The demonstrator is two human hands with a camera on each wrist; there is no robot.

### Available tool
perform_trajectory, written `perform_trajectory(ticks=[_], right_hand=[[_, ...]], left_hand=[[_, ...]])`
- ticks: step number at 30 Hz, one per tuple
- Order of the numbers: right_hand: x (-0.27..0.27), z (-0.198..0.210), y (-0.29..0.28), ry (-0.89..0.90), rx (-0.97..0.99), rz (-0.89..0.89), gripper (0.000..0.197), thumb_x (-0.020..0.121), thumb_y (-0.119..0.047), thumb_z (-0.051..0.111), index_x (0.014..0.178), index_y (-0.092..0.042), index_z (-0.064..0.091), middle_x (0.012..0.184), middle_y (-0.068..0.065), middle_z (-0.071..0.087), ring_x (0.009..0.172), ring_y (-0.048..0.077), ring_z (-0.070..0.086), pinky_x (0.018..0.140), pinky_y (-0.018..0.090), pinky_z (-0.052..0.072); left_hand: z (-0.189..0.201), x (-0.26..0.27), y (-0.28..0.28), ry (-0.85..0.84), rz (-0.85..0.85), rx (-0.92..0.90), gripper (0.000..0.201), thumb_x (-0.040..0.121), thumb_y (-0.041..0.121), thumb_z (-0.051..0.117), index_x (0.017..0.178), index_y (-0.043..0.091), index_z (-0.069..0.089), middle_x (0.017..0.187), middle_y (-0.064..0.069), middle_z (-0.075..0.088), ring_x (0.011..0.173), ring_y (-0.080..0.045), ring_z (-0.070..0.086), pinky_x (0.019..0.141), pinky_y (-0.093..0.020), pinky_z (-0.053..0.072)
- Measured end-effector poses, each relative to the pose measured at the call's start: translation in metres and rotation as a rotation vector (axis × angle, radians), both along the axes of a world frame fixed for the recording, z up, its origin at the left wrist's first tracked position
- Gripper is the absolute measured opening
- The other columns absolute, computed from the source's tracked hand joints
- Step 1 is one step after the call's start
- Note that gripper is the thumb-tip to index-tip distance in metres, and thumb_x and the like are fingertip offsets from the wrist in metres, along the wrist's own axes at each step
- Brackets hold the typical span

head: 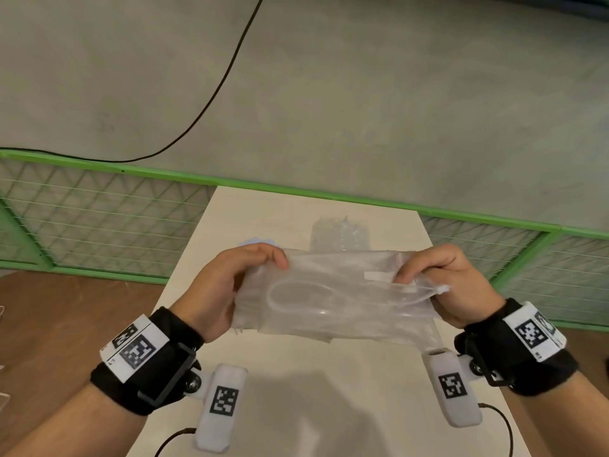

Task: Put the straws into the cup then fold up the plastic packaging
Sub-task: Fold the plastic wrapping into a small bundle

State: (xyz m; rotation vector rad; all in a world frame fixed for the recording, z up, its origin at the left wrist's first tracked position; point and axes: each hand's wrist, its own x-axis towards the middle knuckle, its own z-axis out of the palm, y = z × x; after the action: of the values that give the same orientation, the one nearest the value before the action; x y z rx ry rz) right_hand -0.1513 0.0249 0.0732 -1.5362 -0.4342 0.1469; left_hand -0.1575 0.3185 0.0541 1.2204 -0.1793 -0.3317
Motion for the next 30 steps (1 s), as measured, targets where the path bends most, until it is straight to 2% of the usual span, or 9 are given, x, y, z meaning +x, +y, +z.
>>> perform_trajectory(ticks=[2, 5, 9, 11, 14, 18, 22, 25, 30], right_hand=[[0.000, 0.001, -0.002, -0.049, -0.013, 0.055, 0.054, 0.059, 0.018, 0.035, 0.062, -0.013, 0.078, 0.069, 0.010, 0.072, 0.067, 0.021, 0.068, 0.066, 0.026, 0.054], [0.000, 0.008, -0.003, -0.077, -0.037, 0.113, 0.053, 0.057, 0.018, 0.033, 0.063, -0.009, 0.077, 0.074, 0.012, 0.071, 0.072, 0.024, 0.066, 0.069, 0.027, 0.052], [-0.001, 0.013, -0.007, 0.015, 0.022, 0.096, 0.050, 0.059, 0.017, 0.032, 0.062, -0.007, 0.076, 0.091, 0.013, 0.073, 0.086, 0.028, 0.068, 0.070, 0.029, 0.053], [0.000, 0.016, -0.007, 0.153, 0.149, 0.154, 0.046, 0.070, 0.004, 0.038, 0.090, -0.009, 0.078, 0.096, 0.010, 0.073, 0.087, 0.023, 0.069, 0.069, 0.026, 0.053], [-0.001, 0.019, -0.002, 0.448, 0.340, 0.306, 0.066, 0.086, -0.036, 0.061, 0.146, -0.022, 0.039, 0.112, 0.014, 0.066, 0.088, 0.029, 0.067, 0.071, 0.039, 0.056], [0.001, 0.010, 0.000, 0.344, -0.262, -0.007, 0.078, 0.068, -0.028, 0.087, 0.135, -0.037, 0.048, 0.069, 0.006, 0.055, 0.056, 0.018, 0.055, 0.055, 0.033, 0.052], [0.004, 0.003, 0.008, 0.353, 0.284, -0.054, 0.082, 0.071, -0.046, 0.083, 0.139, -0.015, 0.047, 0.106, 0.015, 0.063, 0.081, 0.022, 0.061, 0.062, 0.030, 0.053], [-0.003, -0.018, 0.032, 0.520, 0.700, 0.018, 0.085, 0.060, -0.065, 0.081, 0.124, -0.014, 0.055, 0.114, 0.009, 0.059, 0.098, 0.026, 0.057, 0.080, 0.036, 0.045], [-0.015, -0.028, 0.079, 0.311, 0.364, -0.137, 0.030, 0.082, -0.034, 0.073, 0.099, -0.009, 0.071, 0.104, 0.010, 0.072, 0.094, 0.019, 0.067, 0.081, 0.033, 0.048]], left_hand=[[-0.002, -0.002, 0.001, -0.019, -0.029, 0.019, 0.024, 0.073, 0.033, 0.066, 0.083, 0.012, 0.063, 0.099, -0.007, 0.056, 0.072, -0.016, 0.062, 0.051, -0.020, 0.048], [-0.005, -0.005, 0.002, -0.062, -0.052, 0.080, 0.039, 0.063, 0.013, 0.082, 0.097, 0.018, 0.063, 0.104, -0.004, 0.056, 0.069, -0.015, 0.064, 0.042, -0.023, 0.047], [-0.003, -0.006, 0.006, -0.064, -0.048, 0.106, 0.062, 0.055, 0.006, 0.086, 0.108, 0.022, 0.060, 0.115, 0.000, 0.060, 0.090, -0.027, 0.068, 0.062, -0.057, 0.058], [-0.001, -0.007, 0.006, -0.098, -0.009, 0.110, 0.061, 0.056, 0.002, 0.086, 0.108, 0.021, 0.059, 0.112, 0.000, 0.060, 0.084, -0.020, 0.069, 0.055, -0.046, 0.060], [0.003, -0.010, 0.002, -0.185, 0.050, 0.135, 0.055, 0.060, -0.002, 0.082, 0.104, 0.024, 0.059, 0.112, -0.001, 0.060, 0.081, -0.014, 0.067, 0.050, -0.027, 0.054], [0.001, -0.010, 0.005, -0.255, 0.115, 0.169, 0.059, 0.058, 0.005, 0.087, 0.105, 0.025, 0.058, 0.123, -0.010, 0.057, 0.093, -0.022, 0.066, 0.057, -0.030, 0.056], [-0.004, -0.010, 0.003, -0.301, 0.281, 0.123, 0.057, 0.054, 0.021, 0.085, 0.102, 0.029, 0.056, 0.128, -0.009, 0.055, 0.106, -0.030, 0.065, 0.061, -0.038, 0.059], [-0.006, -0.013, -0.009, -0.350, 0.437, 0.073, 0.055, 0.058, 0.021, 0.084, 0.103, 0.031, 0.055, 0.128, -0.008, 0.055, 0.115, -0.027, 0.061, 0.086, -0.049, 0.056], [-0.015, -0.020, -0.037, -0.413, 0.517, 0.230, 0.056, 0.060, 0.028, 0.085, 0.106, 0.030, 0.053, 0.122, 0.005, 0.056, 0.120, -0.022, 0.056, 0.098, -0.054, 0.048]])
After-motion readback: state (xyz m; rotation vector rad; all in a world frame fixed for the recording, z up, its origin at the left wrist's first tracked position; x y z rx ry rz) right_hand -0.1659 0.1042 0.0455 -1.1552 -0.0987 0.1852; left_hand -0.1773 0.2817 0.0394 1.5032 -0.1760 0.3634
